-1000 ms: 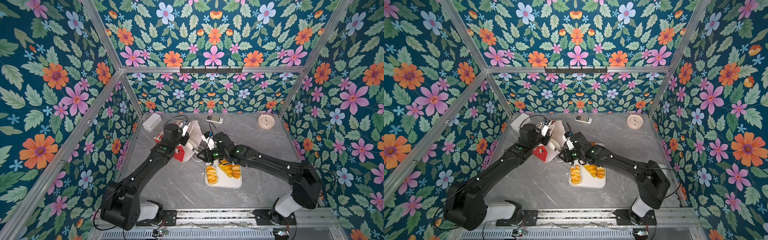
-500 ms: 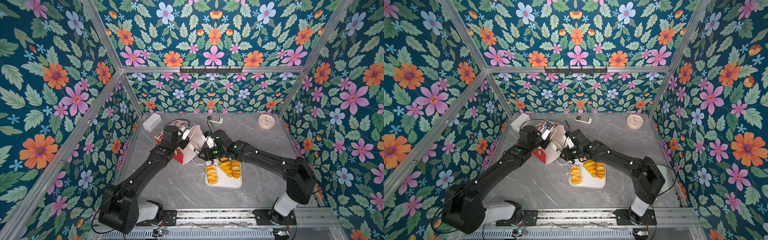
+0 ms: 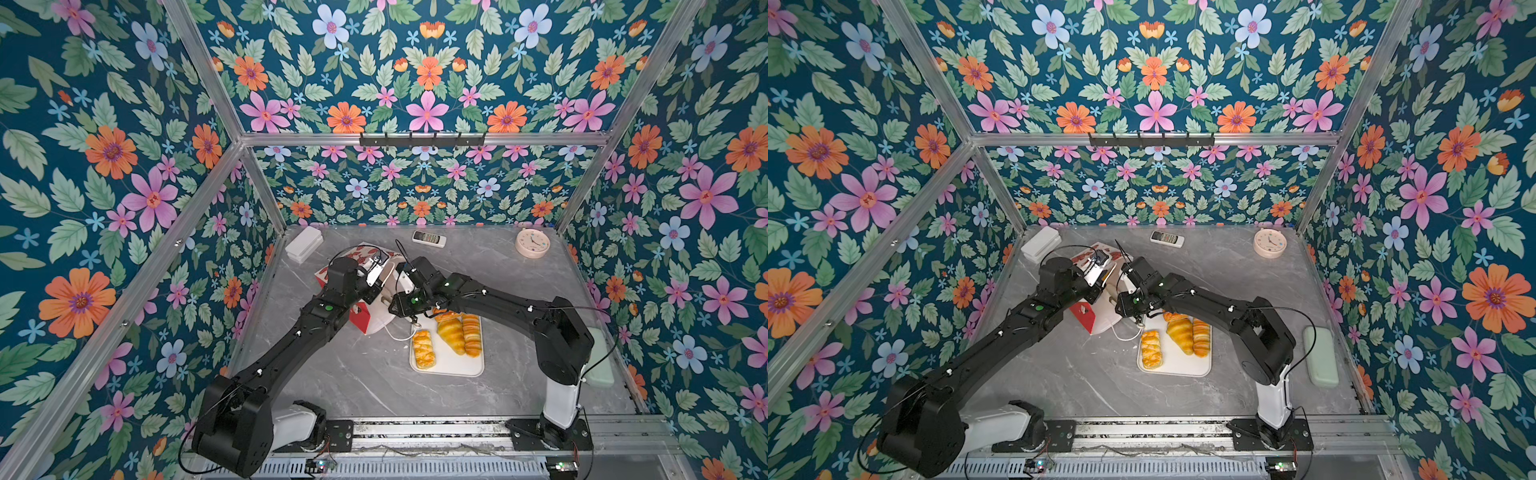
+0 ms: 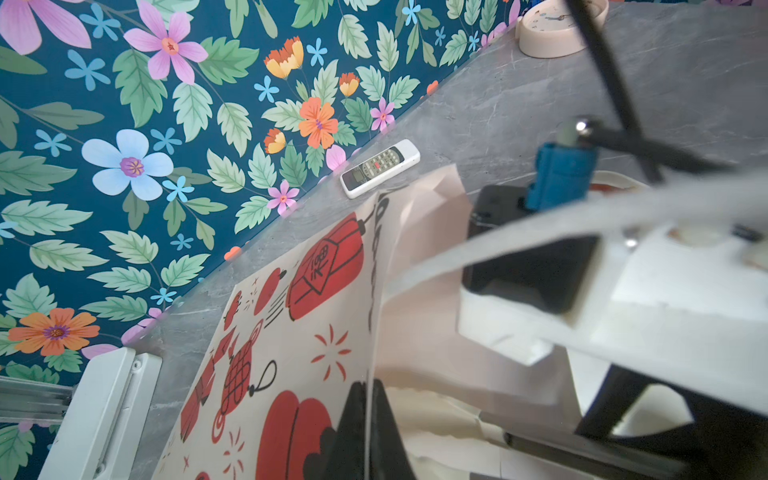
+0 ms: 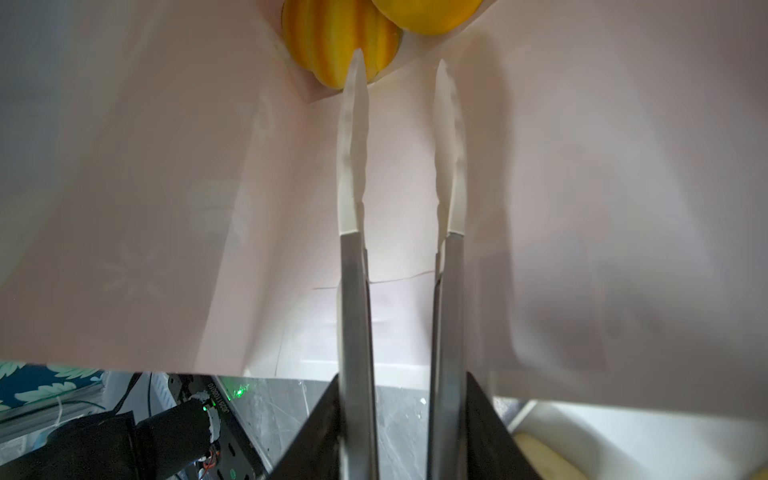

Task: Take the fake bread out of the paper bag
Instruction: 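Move the open tongs with the right gripper into the paper bag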

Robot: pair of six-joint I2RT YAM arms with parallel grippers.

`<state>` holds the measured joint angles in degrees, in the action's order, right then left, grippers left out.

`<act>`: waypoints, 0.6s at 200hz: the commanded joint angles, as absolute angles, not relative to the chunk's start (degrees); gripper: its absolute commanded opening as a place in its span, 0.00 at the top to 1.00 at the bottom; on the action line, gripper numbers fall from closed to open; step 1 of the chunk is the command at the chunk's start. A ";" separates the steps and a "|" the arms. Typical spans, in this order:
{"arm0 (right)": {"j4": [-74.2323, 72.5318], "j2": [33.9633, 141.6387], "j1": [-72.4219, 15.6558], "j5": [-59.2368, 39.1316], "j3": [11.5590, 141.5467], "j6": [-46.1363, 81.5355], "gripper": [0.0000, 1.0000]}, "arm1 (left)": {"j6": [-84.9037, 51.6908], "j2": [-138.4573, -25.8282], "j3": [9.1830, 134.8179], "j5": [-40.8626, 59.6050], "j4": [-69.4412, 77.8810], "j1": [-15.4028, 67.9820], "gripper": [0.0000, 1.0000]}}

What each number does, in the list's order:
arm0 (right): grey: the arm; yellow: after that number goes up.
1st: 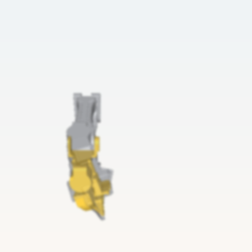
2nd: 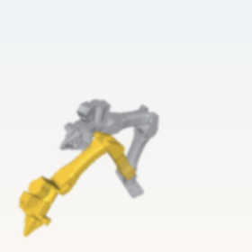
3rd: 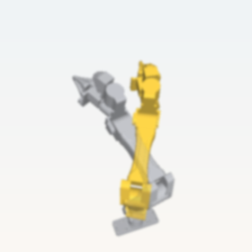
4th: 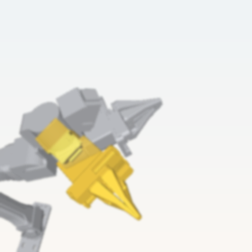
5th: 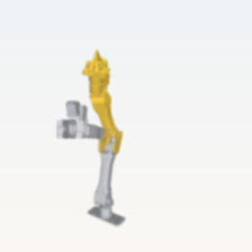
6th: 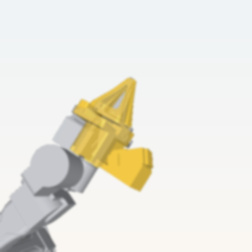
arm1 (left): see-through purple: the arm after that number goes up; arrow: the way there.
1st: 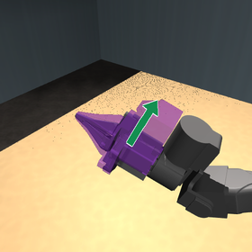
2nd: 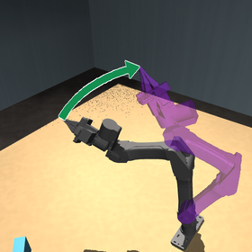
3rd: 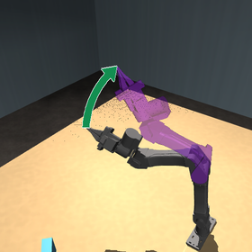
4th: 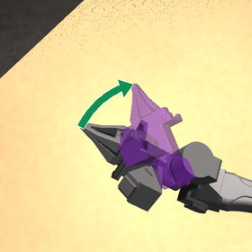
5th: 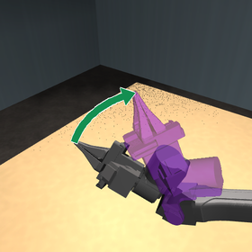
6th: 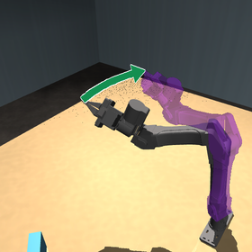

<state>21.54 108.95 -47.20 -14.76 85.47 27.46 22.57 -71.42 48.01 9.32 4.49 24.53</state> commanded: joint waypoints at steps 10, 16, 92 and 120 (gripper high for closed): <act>19.68 108.81 -47.27 -14.35 85.55 27.84 0.57 | 21.19 -71.28 47.65 10.10 7.56 24.59 1.00; 19.60 108.73 -47.37 -14.62 85.21 28.01 0.57 | 21.10 -71.36 47.73 9.93 7.48 24.53 1.00; 13.79 109.16 -47.39 -26.09 82.10 30.47 0.55 | 20.08 -70.49 47.23 10.68 8.53 24.61 1.00; 12.96 110.26 -47.42 -28.47 83.51 31.55 0.54 | 19.80 -70.15 47.29 10.99 8.53 24.58 1.00</act>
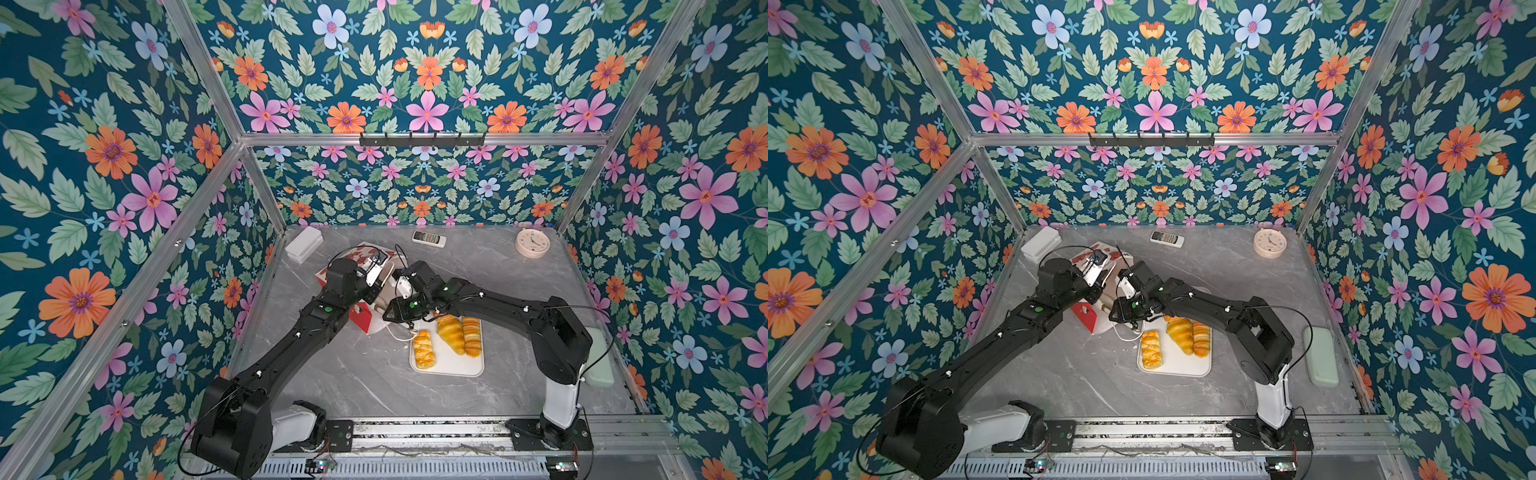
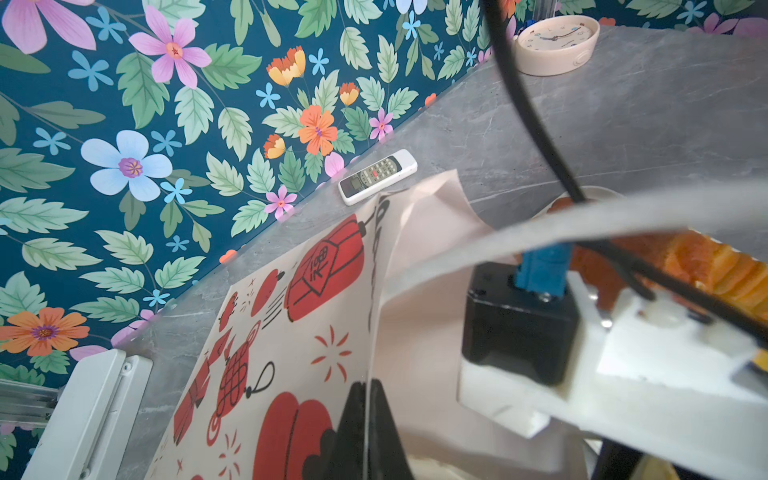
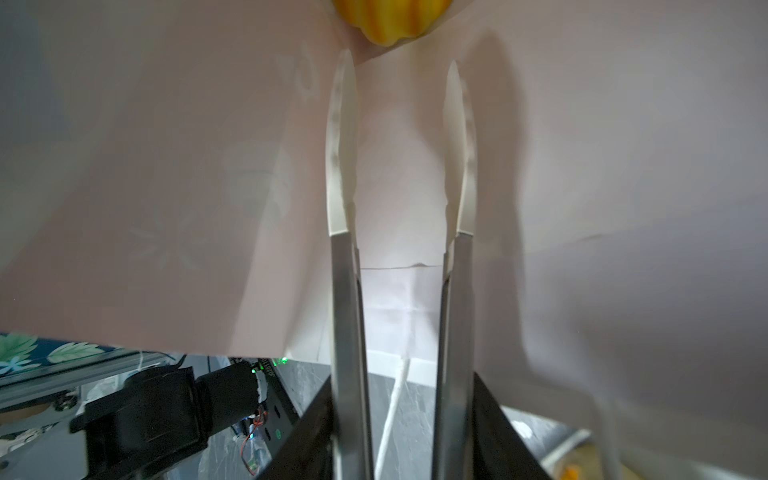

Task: Take the fake bread out of the paper bag
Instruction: 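Move the open tongs with the right gripper into the paper bag, then pinch the yellow striped bread inside the bag with the tongs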

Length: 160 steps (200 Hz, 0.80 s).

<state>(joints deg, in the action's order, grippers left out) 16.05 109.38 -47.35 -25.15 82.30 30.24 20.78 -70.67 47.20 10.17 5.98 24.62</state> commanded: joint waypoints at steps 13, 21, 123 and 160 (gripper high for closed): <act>13.21 111.22 -47.40 -28.61 84.35 31.88 0.54 | 19.69 -69.83 47.29 11.07 8.53 24.54 1.00; 13.34 111.74 -47.46 -28.78 84.86 31.99 0.54 | 19.60 -69.63 47.26 11.17 8.53 24.60 1.00; 16.57 118.39 -47.39 -30.56 91.60 32.28 0.54 | 18.85 -70.49 47.45 12.23 8.62 25.52 1.00; 16.74 120.15 -47.40 -31.38 92.79 32.05 0.56 | 18.80 -70.66 47.29 12.12 8.53 25.77 1.00</act>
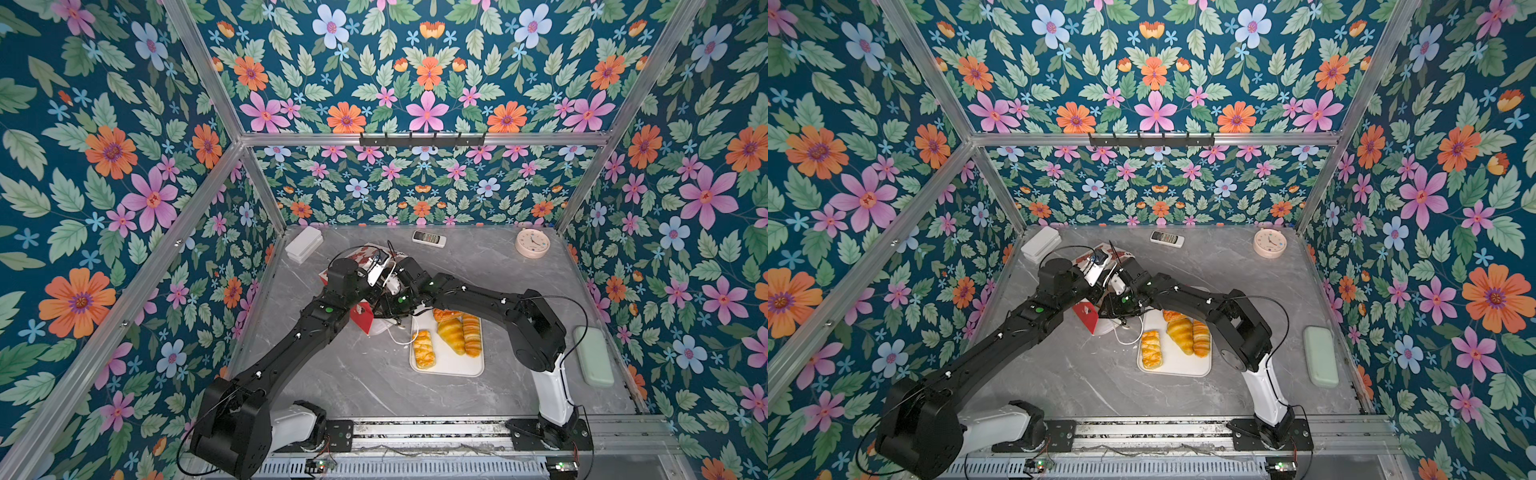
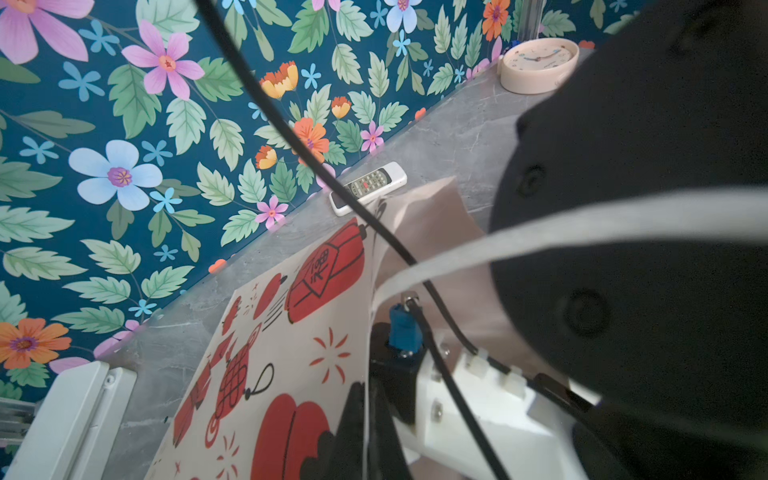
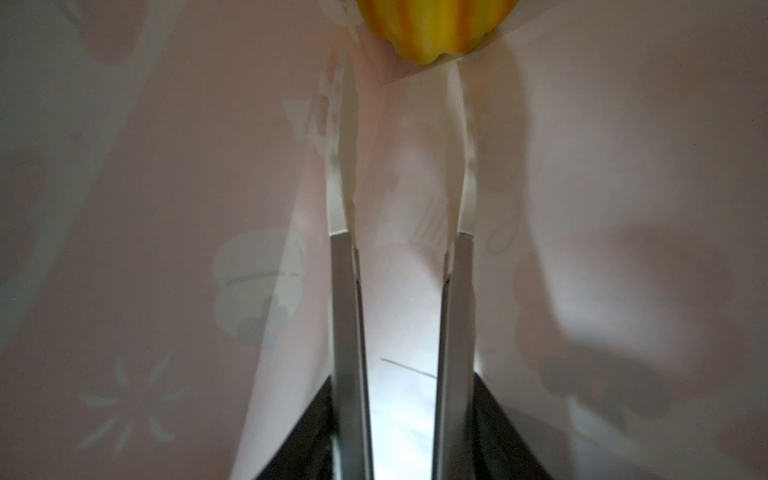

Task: Take the fake bread out of the paper bag
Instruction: 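Pinch the yellow striped bread inside the bag with the tongs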

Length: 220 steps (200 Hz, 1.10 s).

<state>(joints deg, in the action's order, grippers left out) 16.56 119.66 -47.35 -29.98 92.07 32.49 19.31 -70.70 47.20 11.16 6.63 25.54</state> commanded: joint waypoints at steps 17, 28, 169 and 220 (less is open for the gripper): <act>16.86 120.65 -47.46 -31.16 93.08 31.92 0.60 | 18.81 -70.66 47.21 12.13 8.54 25.86 1.00; 16.85 120.85 -47.42 -31.22 93.16 31.99 0.65 | 18.81 -70.65 47.25 11.96 8.53 25.84 1.00; 15.49 109.17 -45.93 -25.75 81.92 31.89 0.97 | 20.39 -69.76 46.48 9.20 8.02 25.84 1.00; 15.84 111.38 -45.90 -27.68 84.49 31.81 0.77 | 20.42 -70.05 47.03 9.85 7.47 25.86 1.00</act>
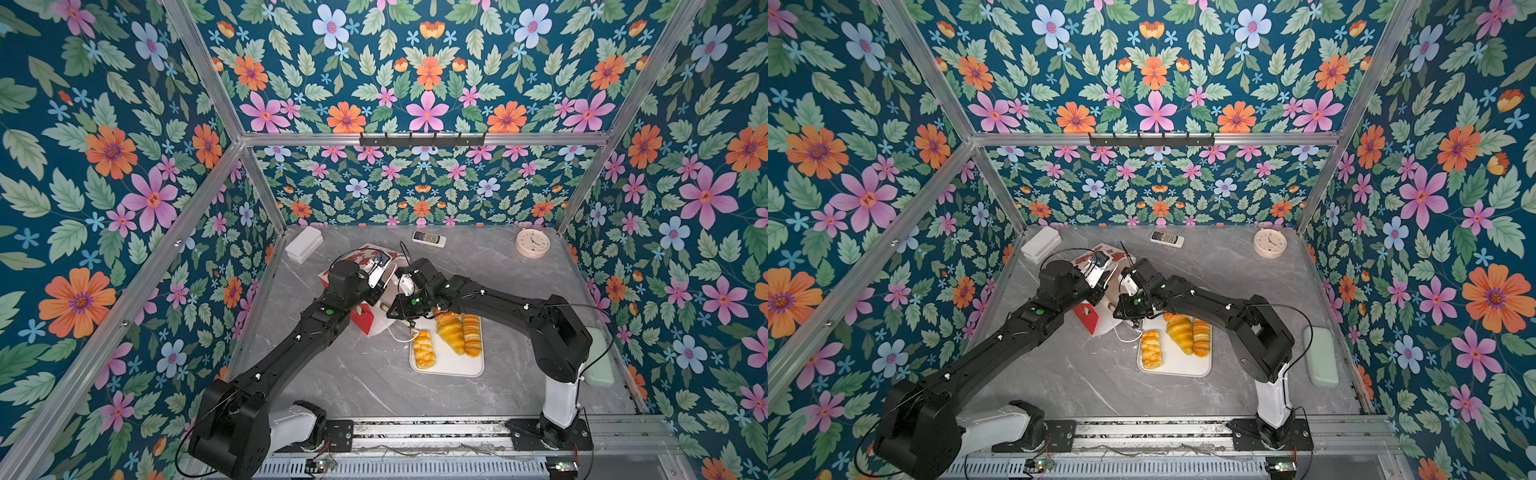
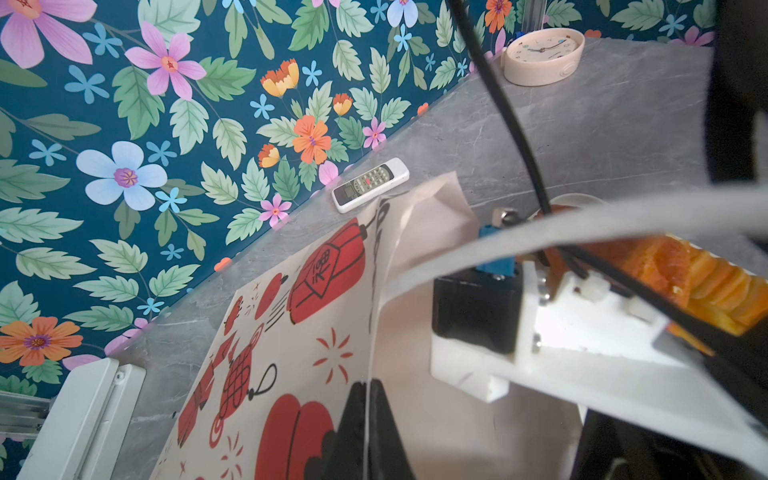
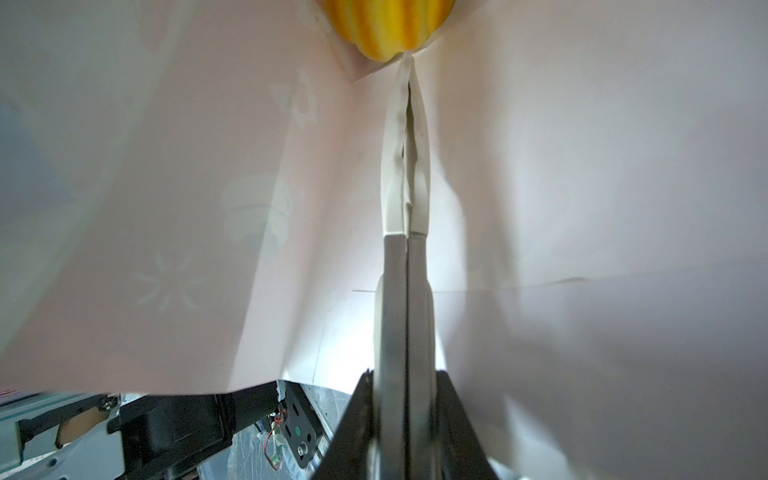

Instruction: Take the fake bread out of the paper bag

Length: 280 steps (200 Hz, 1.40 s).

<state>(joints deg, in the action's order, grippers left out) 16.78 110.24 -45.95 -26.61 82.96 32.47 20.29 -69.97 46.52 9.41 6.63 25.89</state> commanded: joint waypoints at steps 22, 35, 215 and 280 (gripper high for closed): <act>16.64 113.38 -45.96 -28.04 87.04 31.87 0.69 | 20.48 -70.20 47.16 10.00 7.38 25.84 1.00; 17.74 114.55 -45.89 -27.99 88.79 31.82 0.65 | 20.40 -70.31 47.21 10.24 7.13 25.84 1.00; 20.68 123.65 -45.85 -32.28 99.83 36.78 0.52 | 20.82 -71.98 48.17 11.33 5.19 28.47 1.00; 19.46 126.44 -45.88 -34.46 101.97 37.35 0.57 | 20.39 -71.73 47.40 11.26 5.78 29.12 1.00</act>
<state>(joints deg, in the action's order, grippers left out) 21.63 126.21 -45.80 -33.17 101.95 36.84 19.42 -72.12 47.59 5.85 4.84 28.45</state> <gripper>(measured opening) 0.465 0.053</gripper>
